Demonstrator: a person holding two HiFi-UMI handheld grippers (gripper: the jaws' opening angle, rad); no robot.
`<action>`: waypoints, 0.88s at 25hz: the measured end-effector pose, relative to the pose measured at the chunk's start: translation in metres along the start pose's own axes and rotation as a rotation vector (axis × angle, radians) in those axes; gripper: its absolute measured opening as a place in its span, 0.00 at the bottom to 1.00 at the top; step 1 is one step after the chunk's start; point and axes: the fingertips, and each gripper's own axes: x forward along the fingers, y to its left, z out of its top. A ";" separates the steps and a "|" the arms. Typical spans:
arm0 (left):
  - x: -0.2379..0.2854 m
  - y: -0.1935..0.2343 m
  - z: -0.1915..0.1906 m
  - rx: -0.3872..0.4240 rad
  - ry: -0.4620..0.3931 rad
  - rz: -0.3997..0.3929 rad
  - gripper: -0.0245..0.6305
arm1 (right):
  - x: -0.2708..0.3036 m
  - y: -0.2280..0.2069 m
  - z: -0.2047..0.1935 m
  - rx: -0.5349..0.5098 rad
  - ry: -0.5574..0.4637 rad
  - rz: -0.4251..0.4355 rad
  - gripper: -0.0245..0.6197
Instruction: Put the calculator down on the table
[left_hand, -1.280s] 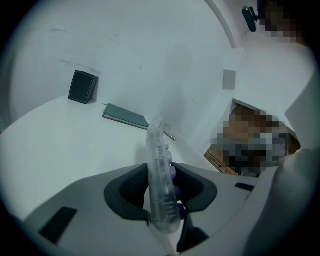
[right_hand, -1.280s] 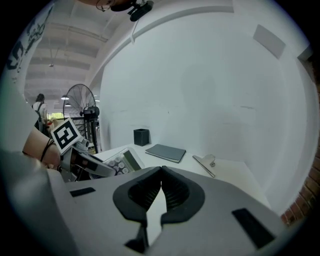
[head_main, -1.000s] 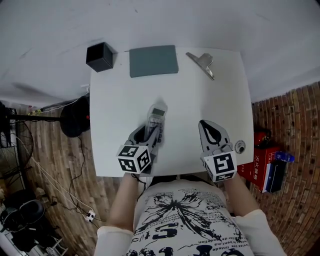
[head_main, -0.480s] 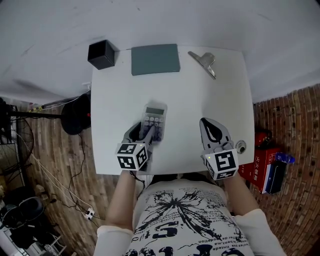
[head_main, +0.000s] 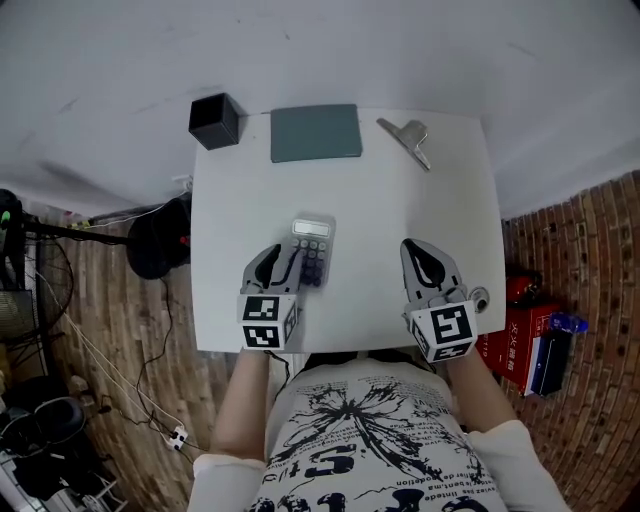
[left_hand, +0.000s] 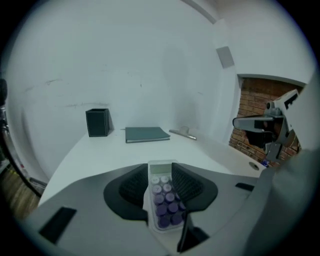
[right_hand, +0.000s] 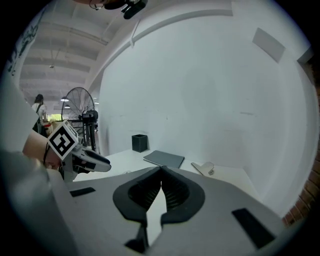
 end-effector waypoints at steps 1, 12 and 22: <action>-0.006 -0.001 0.011 0.001 -0.030 -0.003 0.27 | -0.002 0.000 0.004 -0.003 -0.010 -0.004 0.06; -0.085 -0.022 0.116 0.111 -0.313 -0.017 0.06 | -0.045 -0.004 0.061 -0.001 -0.110 -0.006 0.06; -0.134 -0.066 0.160 0.257 -0.409 -0.124 0.06 | -0.072 -0.009 0.090 -0.056 -0.189 -0.056 0.06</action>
